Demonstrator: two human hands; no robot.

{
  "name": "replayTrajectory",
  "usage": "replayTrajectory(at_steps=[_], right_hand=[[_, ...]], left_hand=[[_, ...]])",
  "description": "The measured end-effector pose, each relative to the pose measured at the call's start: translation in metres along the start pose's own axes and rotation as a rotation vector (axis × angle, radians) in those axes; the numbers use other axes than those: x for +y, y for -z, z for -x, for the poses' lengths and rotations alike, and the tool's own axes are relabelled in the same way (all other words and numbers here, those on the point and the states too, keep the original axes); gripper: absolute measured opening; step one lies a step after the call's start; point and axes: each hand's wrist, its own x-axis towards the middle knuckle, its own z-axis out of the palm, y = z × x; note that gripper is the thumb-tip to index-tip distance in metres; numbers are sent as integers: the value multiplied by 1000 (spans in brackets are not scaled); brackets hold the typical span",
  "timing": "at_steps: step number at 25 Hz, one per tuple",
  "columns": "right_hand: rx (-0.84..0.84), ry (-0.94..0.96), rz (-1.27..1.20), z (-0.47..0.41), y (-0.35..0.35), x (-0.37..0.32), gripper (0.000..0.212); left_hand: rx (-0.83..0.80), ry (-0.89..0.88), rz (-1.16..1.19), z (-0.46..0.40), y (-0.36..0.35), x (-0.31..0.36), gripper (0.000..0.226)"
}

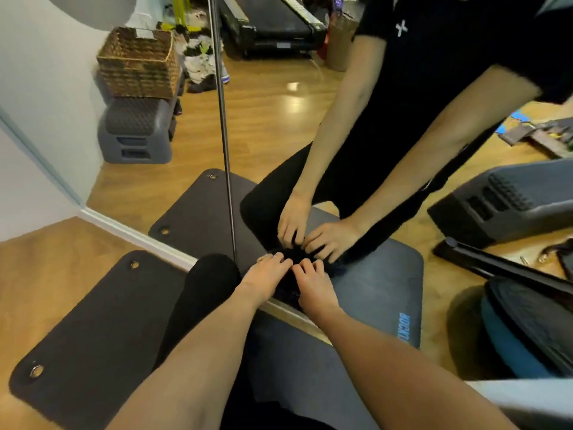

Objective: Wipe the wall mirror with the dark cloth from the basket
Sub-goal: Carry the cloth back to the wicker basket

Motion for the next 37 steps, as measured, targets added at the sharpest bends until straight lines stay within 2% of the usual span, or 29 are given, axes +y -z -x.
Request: replayTrajectory(at_steps=[5, 7, 10, 12, 15, 18, 24, 37], right_hand=[[125, -49, 20, 73, 111, -6, 64], [206, -43, 39, 133, 174, -11, 61], [305, -3, 37, 240, 266, -28, 56], [373, 26, 56, 303, 318, -44, 56], [447, 45, 62, 371, 378, -71, 60], [469, 87, 77, 416, 417, -115, 63], [468, 204, 43, 457, 443, -239, 61], [430, 725, -10, 449, 411, -686, 58]], left_hand=[[109, -66, 37, 63, 104, 65, 45], [161, -105, 39, 115, 163, 109, 37], [232, -136, 40, 214, 250, 181, 47], [274, -140, 48, 277, 298, 220, 42], [338, -151, 35, 349, 353, 256, 35], [401, -121, 20, 415, 389, 258, 34], [426, -24, -31, 547, 421, 203, 36], [518, 453, -152, 896, 429, -96, 31]])
